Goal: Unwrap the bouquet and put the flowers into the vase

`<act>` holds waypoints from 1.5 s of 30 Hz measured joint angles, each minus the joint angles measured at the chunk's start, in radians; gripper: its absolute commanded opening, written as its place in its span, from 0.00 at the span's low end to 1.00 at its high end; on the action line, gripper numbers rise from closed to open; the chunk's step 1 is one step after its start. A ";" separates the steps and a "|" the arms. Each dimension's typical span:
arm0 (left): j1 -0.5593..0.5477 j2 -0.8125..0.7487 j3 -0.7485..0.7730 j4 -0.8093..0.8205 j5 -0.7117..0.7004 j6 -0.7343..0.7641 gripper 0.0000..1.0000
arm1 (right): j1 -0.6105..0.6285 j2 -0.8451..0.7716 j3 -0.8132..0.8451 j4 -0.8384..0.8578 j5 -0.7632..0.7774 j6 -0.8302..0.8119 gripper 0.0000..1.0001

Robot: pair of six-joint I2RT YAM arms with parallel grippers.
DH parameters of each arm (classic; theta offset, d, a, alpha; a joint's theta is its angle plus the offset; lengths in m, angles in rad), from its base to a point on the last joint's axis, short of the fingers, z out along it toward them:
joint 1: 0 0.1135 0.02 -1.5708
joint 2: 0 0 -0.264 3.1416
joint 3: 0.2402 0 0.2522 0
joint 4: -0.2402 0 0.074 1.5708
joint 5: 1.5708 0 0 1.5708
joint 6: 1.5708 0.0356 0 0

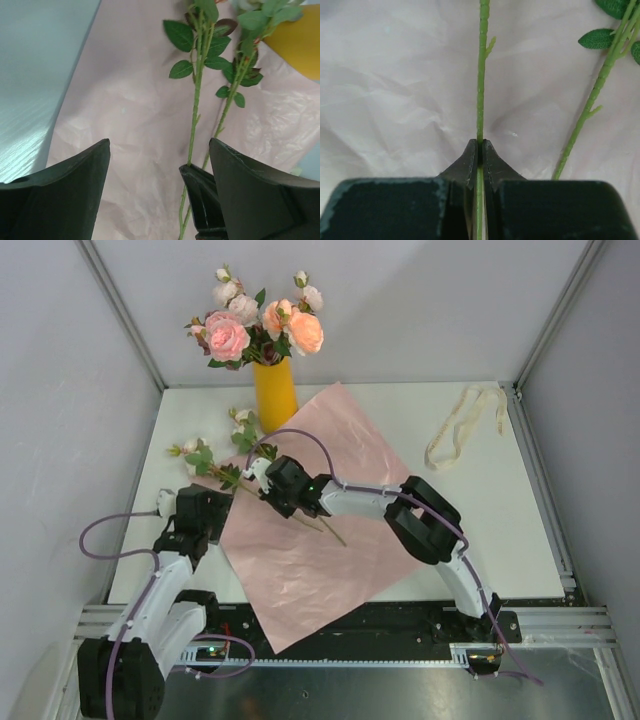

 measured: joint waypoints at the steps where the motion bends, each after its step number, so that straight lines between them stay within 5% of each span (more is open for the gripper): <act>1: 0.000 -0.007 0.004 0.000 -0.004 0.009 0.84 | 0.002 -0.013 -0.010 0.008 -0.006 0.000 0.00; 14: 0.002 -0.153 0.019 0.061 -0.008 0.096 0.79 | 0.049 -0.259 -0.174 0.203 -0.082 0.056 0.00; 22: 0.006 -0.222 0.019 0.145 0.016 0.144 0.57 | 0.105 -0.337 -0.235 0.291 -0.050 0.087 0.00; 28: 0.007 -0.288 0.018 0.169 0.046 0.167 0.73 | 0.121 -0.372 -0.270 0.338 -0.035 0.106 0.00; 45: 0.008 -0.445 0.018 0.130 0.106 0.206 0.84 | 0.121 -0.406 -0.286 0.348 -0.035 0.177 0.00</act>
